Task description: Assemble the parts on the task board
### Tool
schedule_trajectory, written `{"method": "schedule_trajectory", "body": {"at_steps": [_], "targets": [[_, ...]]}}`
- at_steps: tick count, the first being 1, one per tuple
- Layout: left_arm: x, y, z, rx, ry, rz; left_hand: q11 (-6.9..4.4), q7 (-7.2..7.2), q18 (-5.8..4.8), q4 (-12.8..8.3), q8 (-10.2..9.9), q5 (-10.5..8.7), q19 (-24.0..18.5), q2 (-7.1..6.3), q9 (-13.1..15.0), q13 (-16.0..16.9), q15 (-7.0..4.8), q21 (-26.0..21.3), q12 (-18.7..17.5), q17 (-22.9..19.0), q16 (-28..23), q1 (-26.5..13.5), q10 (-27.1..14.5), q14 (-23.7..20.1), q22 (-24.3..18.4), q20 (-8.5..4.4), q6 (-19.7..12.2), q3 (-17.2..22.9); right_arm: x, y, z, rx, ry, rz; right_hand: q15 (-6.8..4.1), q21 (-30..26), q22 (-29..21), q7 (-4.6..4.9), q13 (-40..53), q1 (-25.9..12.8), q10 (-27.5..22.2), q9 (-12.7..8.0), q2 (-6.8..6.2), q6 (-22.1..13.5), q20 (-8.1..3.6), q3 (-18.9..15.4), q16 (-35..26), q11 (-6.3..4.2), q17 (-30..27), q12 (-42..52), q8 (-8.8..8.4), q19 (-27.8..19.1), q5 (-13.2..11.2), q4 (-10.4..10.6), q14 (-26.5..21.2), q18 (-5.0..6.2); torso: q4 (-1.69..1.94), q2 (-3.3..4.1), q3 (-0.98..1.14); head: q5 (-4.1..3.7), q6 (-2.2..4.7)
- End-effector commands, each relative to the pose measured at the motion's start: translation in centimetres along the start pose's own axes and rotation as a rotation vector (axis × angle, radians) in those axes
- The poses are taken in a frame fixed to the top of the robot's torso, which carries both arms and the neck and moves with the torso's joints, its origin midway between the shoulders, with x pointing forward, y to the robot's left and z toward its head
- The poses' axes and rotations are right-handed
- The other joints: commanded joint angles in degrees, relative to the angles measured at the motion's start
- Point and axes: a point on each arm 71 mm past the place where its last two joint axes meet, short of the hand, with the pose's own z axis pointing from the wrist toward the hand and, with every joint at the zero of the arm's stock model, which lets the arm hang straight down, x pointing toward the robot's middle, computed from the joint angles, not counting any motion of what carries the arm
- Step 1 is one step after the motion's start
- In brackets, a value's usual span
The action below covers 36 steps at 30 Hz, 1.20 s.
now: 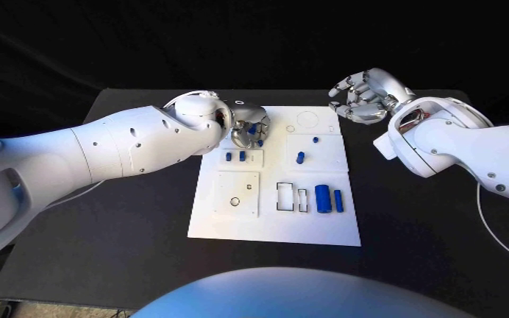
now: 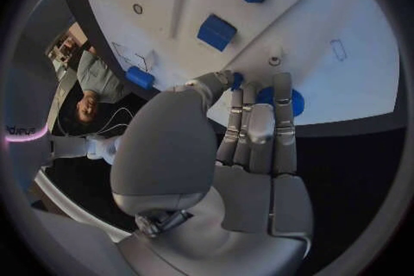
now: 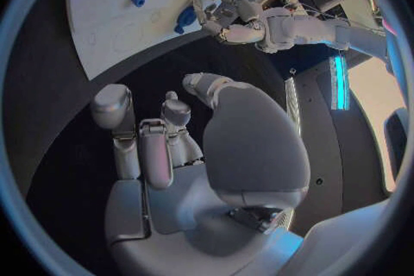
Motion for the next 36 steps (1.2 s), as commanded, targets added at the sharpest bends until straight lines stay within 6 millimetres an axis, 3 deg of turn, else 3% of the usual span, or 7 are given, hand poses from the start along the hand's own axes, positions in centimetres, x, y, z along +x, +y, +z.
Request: {"method": "schedule_trajectory", "body": {"at_steps": [1,11,17,25,31,36], "targets": [[0.31,-0.16,0.19,0.005,0.022,-0.001,0.09,-0.03,0.46,-0.1,-0.3,-0.24,-0.3,0.38,-0.1,-0.1,0.13,0.4,-0.2,0.2,0.2,-0.2,0.5,0.4,0.1,0.17,0.3,0.3,0.11,0.15,0.01,-0.013,0.006,-0.010,-0.53,-0.1,0.0,-0.07,0.3,-0.7,0.1,0.1,-0.14,-0.1,-0.02,0.4,-0.2,-0.03,6.0,0.3,0.24,-0.1,0.2,0.0,3.1,0.71,-0.03,-0.02,0.00,0.00,0.02],[0.62,-0.38,0.47,0.009,0.029,-0.005,0.11,0.05,0.45,-0.2,-0.6,-0.36,-0.3,0.31,-0.2,-0.2,0.21,0.5,-0.2,0.1,0.3,-0.3,0.7,0.3,0.3,0.22,0.3,0.3,0.15,0.19,0.02,-0.013,0.008,-0.010,-0.53,-0.1,0.0,-0.07,0.3,-0.7,0.1,0.1,-0.14,-0.1,-0.02,0.4,-0.2,-0.03,6.0,0.3,0.24,-0.1,0.2,0.0,3.1,0.71,-0.02,-0.01,-0.02,-0.19,0.23],[0.74,-0.34,0.49,0.002,0.043,-0.006,0.03,0.15,0.50,-0.8,-1.0,-0.51,-0.3,1.17,-0.2,-0.2,0.22,0.8,0.2,1.5,1.2,0.0,1.6,1.0,0.9,0.28,1.1,0.9,0.16,0.17,0.02,-0.012,0.011,-0.010,-0.53,-0.1,0.0,-0.08,0.4,-0.7,0.3,0.1,-0.12,-0.1,-0.03,0.4,-0.2,-0.03,6.0,0.4,0.29,-0.1,0.2,0.0,3.1,0.70,0.06,-0.05,-0.02,-0.26,0.15],[0.86,-0.27,0.48,-0.006,0.059,-0.012,-0.92,-0.09,-0.13,-4.5,-1.2,-5.04,2.8,4.19,0.4,0.1,-0.52,6.7,2.3,7.0,4.3,2.4,5.1,4.4,5.3,-0.26,6.1,3.5,0.20,0.15,0.02,-0.011,0.018,-0.010,-0.54,-0.2,0.0,-0.09,0.4,-0.8,0.4,0.1,-0.11,-0.1,-0.03,0.4,-0.2,-0.04,6.0,0.4,0.33,-0.1,0.2,0.0,3.1,0.70,0.06,-0.03,-0.05,-0.28,0.21],[0.76,-0.30,0.47,-0.001,0.044,-0.024,-1.00,0.05,-0.18,-6.8,-2.5,-7.20,2.6,5.11,0.5,0.2,-0.68,7.8,2.6,6.3,4.2,3.0,5.2,4.4,7.0,-0.60,6.9,5.1,0.25,0.21,-0.01,-0.012,0.022,-0.007,-0.54,-0.2,0.0,-0.10,0.4,-0.9,0.5,0.2,-0.07,0.0,-0.03,0.4,-0.2,-0.05,6.0,0.4,0.37,-0.1,0.2,0.0,3.1,0.70,0.07,0.02,-0.04,-0.11,0.37],[0.61,-0.30,0.44,0.002,0.022,-0.035,-0.97,0.08,-0.27,-7.2,-2.8,-7.46,2.8,5.14,0.5,0.1,-0.69,8.4,2.6,7.1,4.4,2.8,5.2,4.8,7.5,-0.64,7.0,5.3,0.20,0.17,-0.03,-0.011,0.019,-0.006,-0.55,-0.4,-0.1,-0.12,0.4,-0.9,0.5,0.2,-0.05,0.0,-0.03,0.4,-0.3,-0.06,5.8,0.4,0.41,-0.2,0.2,0.0,3.0,0.73,0.08,-0.06,0.01,0.08,0.51]]}}
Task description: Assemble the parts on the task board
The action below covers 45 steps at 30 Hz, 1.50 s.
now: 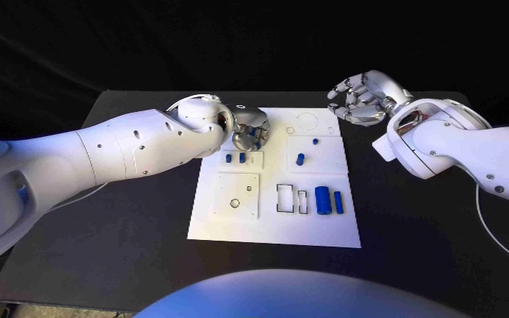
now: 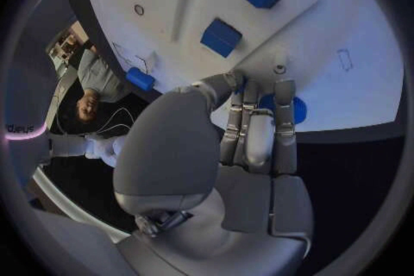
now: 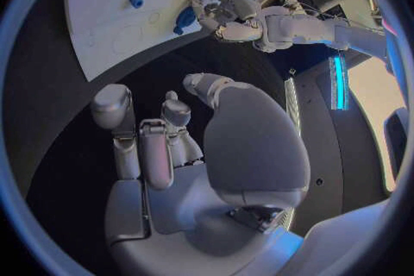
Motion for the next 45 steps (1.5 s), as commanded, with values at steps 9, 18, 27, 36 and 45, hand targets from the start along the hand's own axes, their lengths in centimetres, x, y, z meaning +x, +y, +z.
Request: {"method": "schedule_trajectory", "body": {"at_steps": [9,18,27,36,45], "targets": [[-0.3,-0.2,-0.6,0.010,-0.037,-0.035,0.10,0.12,-0.35,-0.5,-1.0,-0.12,0.2,0.60,0.2,-0.1,0.11,0.6,-0.2,-0.1,0.3,-1.3,0.1,0.4,0.6,-0.23,0.2,-0.1,0.0,0.0,0.0,-0.008,0.008,-0.008,-0.34,-0.6,-0.2,-0.12,-0.1,-0.4,0.4,0.1,-0.06,0.0,-0.04,0.4,-0.4,-0.07,5.7,0.1,0.19,-0.3,0.2,0.0,2.8,0.79,0.01,-0.06,-0.05,0.27,0.51],[-1.1,0.3,-1.9,-0.001,-0.070,-0.060,0.16,0.07,-0.40,-0.3,-1.4,0.16,0.2,0.24,0.3,-0.3,0.18,0.7,-0.4,-0.2,0.3,-2.4,0.2,0.4,0.9,-0.10,0.3,-0.5,-0.3,-0.5,-0.1,0.004,0.001,-0.012,-0.34,-0.8,-0.3,-0.13,-0.1,-0.4,0.4,0.1,-0.06,0.0,-0.04,0.4,-0.4,-0.07,5.6,0.1,0.19,-0.4,0.2,0.0,2.7,0.81,0.17,-0.03,-0.07,0.25,0.66],[-1.5,1.8,-3.7,-0.035,-0.085,-0.098,0.08,-0.09,-0.38,-0.1,-1.6,1.31,0.3,-0.10,0.6,-0.5,0.15,0.5,-0.6,0.2,0.5,-3.4,0.5,0.7,1.0,-0.04,0.6,-1.0,-0.5,-0.8,-0.1,0.012,-0.004,-0.015,-0.34,-0.8,-0.3,-0.13,-0.1,-0.4,0.4,0.1,-0.06,0.0,-0.04,0.4,-0.4,-0.07,5.6,0.1,0.19,-0.4,0.2,0.0,2.7,0.81,0.22,-0.11,-0.02,0.38,0.77],[-1.2,3.4,-4.6,-0.076,-0.077,-0.111,0.06,-0.11,-0.35,-0.1,-1.6,1.35,0.2,-0.13,0.7,-0.5,0.15,0.4,-0.6,0.0,0.5,-3.5,0.5,0.6,1.0,-0.03,0.6,-1.0,-0.4,-0.7,-0.1,0.009,-0.003,-0.014,-0.35,-0.7,-0.3,-0.14,0.0,-0.5,0.5,0.1,-0.11,0.0,-0.05,0.4,-0.4,-0.09,5.7,0.2,0.22,-0.3,0.2,-0.1,2.7,0.79,0.11,-0.06,-0.06,0.90,0.78],[-1.1,4.1,-4.6,-0.090,-0.075,-0.107,0.05,-0.13,-0.31,-0.1,-1.6,1.41,0.1,-0.13,0.7,-0.5,0.14,0.2,-0.7,-0.4,0.3,-3.5,0.6,0.5,0.9,-0.03,0.7,-1.0,-0.3,-0.7,-0.1,0.009,0.002,-0.013,-0.36,-0.8,-0.3,-0.15,-0.2,-0.5,0.5,0.1,-0.10,0.0,-0.06,0.5,-0.5,-0.10,5.6,0.1,0.24,-0.4,0.3,-0.1,2.7,0.81,0.01,0.01,-0.03,0.83,0.75]]}}
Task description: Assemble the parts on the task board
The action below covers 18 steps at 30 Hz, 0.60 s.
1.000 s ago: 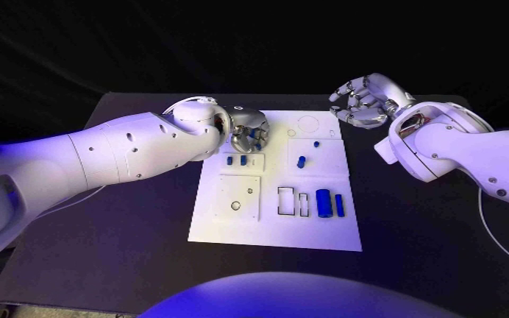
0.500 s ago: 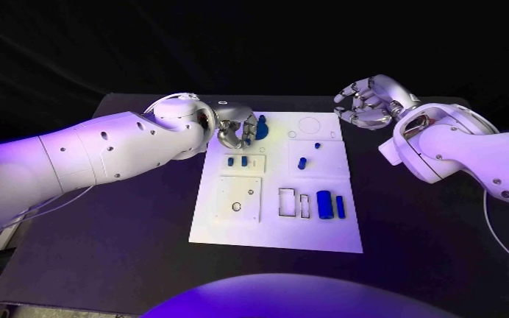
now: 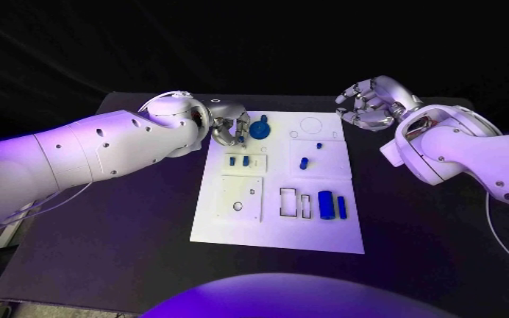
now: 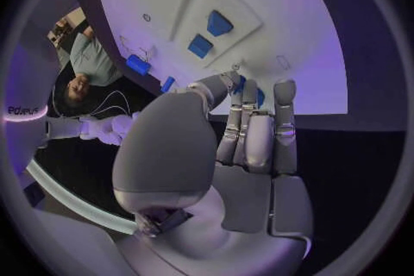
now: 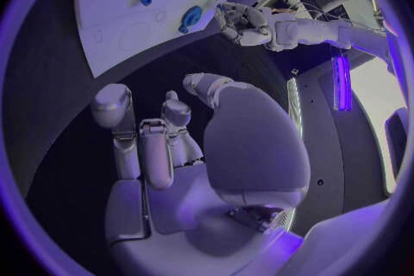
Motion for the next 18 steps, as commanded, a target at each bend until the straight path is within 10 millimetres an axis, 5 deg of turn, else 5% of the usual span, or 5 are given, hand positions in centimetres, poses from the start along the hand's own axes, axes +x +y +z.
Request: {"method": "schedule_trajectory", "body": {"at_steps": [1,18], "targets": [[0.00,-0.09,0.10,0.005,0.003,-0.008,0.01,0.16,-0.31,0.0,0.1,0.27,0.1,0.01,0.0,-0.1,-0.08,-0.3,-0.4,-0.1,0.0,-0.5,0.6,0.3,-0.1,-0.03,0.4,-0.3,0.18,0.12,0.01,-0.009,0.013,-0.008,-0.37,-0.4,-0.1,-0.15,-0.1,-0.5,0.3,0.1,-0.09,0.0,-0.06,0.3,-0.2,0.10,5.6,0.1,0.24,-0.4,0.3,0.0,2.7,0.81,-0.06,0.02,0.04,-0.24,-0.04],[0.19,0.03,0.06,0.007,0.026,-0.037,0.04,0.08,-0.32,0.3,-0.2,-0.33,0.0,-0.08,0.2,-0.3,-0.04,-0.6,-0.6,-0.2,-0.1,-1.2,0.6,0.2,-0.1,0.02,0.5,-0.7,0.29,0.24,0.05,-0.012,0.016,-0.007,-0.38,-0.5,-0.1,-0.16,-0.1,-0.5,0.3,0.1,-0.12,0.0,-0.07,0.3,-0.3,0.09,5.6,0.1,0.27,-0.4,0.3,-0.1,2.7,0.83,-0.03,0.00,0.04,-0.27,-0.37]]}}
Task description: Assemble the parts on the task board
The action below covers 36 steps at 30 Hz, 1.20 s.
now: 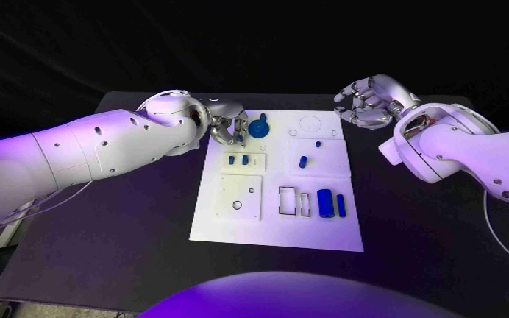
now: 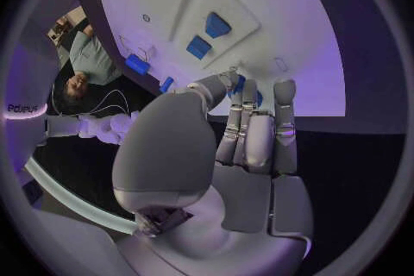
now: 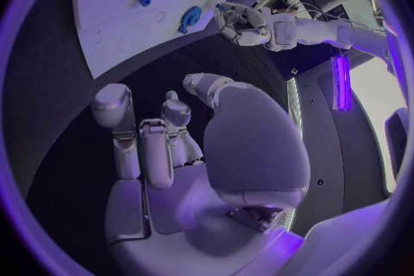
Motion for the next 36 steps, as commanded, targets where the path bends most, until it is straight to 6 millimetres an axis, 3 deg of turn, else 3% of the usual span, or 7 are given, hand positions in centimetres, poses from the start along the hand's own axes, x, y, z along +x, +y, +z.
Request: {"method": "schedule_trajectory", "body": {"at_steps": [1,36], "targets": [[0.12,-0.27,0.05,0.013,0.020,-0.023,0.08,-0.15,-0.32,0.1,0.0,-0.33,0.0,-0.17,0.1,-0.1,-0.04,-0.1,-0.2,0.1,-0.1,-0.5,0.2,0.2,0.0,0.02,0.3,-0.3,0.18,0.14,0.01,-0.010,0.013,-0.008,-0.38,-0.3,0.0,-0.16,-0.1,-0.5,0.3,0.1,-0.12,0.0,-0.07,0.3,-0.3,0.09,5.6,0.1,0.27,-0.4,0.3,-0.1,2.7,0.82,0.03,0.00,-0.02,-0.06,-0.10],[0.80,-0.56,0.45,0.017,0.061,-0.042,0.11,-0.15,-0.31,0.1,-0.2,-0.68,0.0,-0.24,0.2,-0.2,-0.02,-0.4,-0.4,-0.3,-0.1,-0.7,0.2,0.0,-0.1,0.05,0.1,-0.5,0.29,0.31,0.05,-0.014,0.013,-0.006,-0.40,-0.2,0.0,-0.15,-0.1,-0.5,0.3,0.2,-0.20,-0.1,-0.09,0.4,-0.3,0.09,5.6,0.1,0.32,-0.3,0.4,-0.2,2.7,0.79,0.03,0.03,-0.06,-0.22,-0.78]]}}
